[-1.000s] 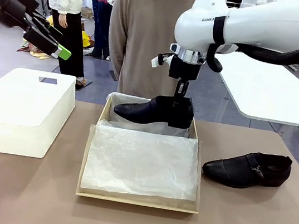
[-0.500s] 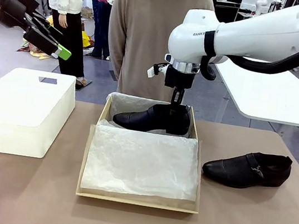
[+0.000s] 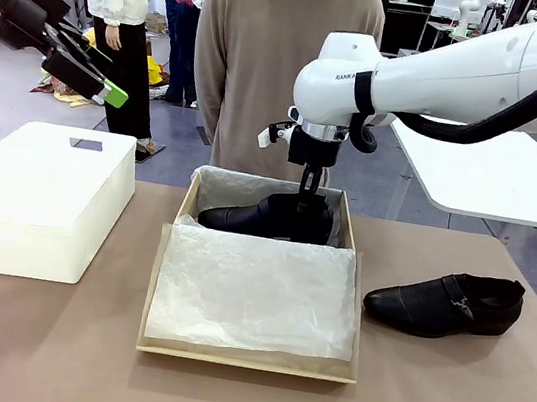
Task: Pack the shoes into the box.
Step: Place one shoe of the Shoes into the Shoes Box.
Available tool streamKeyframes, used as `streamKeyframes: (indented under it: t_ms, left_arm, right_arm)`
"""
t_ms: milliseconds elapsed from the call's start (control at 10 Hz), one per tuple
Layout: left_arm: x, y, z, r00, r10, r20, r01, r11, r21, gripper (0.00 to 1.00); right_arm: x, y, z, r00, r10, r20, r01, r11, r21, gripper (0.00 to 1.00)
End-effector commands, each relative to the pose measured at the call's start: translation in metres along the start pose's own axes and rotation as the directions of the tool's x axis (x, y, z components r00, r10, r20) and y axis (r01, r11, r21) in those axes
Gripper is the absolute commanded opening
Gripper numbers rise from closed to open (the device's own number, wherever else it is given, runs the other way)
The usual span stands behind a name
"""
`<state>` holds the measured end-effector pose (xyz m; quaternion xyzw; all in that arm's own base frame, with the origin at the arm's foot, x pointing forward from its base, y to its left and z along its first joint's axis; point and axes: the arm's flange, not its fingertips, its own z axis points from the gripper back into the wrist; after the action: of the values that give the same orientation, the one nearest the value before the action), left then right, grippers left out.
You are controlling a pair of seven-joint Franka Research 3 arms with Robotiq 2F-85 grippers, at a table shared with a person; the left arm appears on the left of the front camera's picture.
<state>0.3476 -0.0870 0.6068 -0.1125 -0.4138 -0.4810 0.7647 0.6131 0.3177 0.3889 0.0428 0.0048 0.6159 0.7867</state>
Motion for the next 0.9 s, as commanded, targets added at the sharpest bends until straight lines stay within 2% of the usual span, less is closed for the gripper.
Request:
streamKeyframes:
  t_ms: [0, 100, 200, 600, 800]
  left_arm:
    - [-0.001, 0.001, 0.0, 1.0, -0.008, 0.012, 0.009, 1.0, -0.015, 1.0]
    - [-0.001, 0.001, 0.0, 1.0, -0.008, 0.012, 0.009, 1.0, -0.015, 1.0]
    - [-0.001, 0.001, 0.0, 1.0, -0.008, 0.012, 0.009, 1.0, -0.015, 1.0]
    - [-0.001, 0.001, 0.0, 1.0, -0.008, 0.012, 0.009, 1.0, -0.015, 1.0]
    - [-0.001, 0.001, 0.0, 1.0, -0.008, 0.012, 0.009, 1.0, -0.015, 1.0]
  right_arm:
    - [0.006, -0.005, 0.002, 0.999, 0.047, 0.005, -0.047, 0.999, -0.017, 0.0]
    - [0.006, -0.006, 0.001, 0.999, 0.051, -0.002, -0.051, 0.999, -0.014, 0.07]
    - [0.006, -0.006, 0.0, 0.999, 0.053, -0.008, -0.053, 0.999, -0.008, 0.22]
    - [0.006, -0.005, 0.005, 0.998, 0.058, 0.009, -0.059, 0.998, 0.017, 0.99]
    - [0.003, 0.0, 0.014, 0.998, 0.067, 0.017, -0.067, 0.997, 0.022, 1.0]
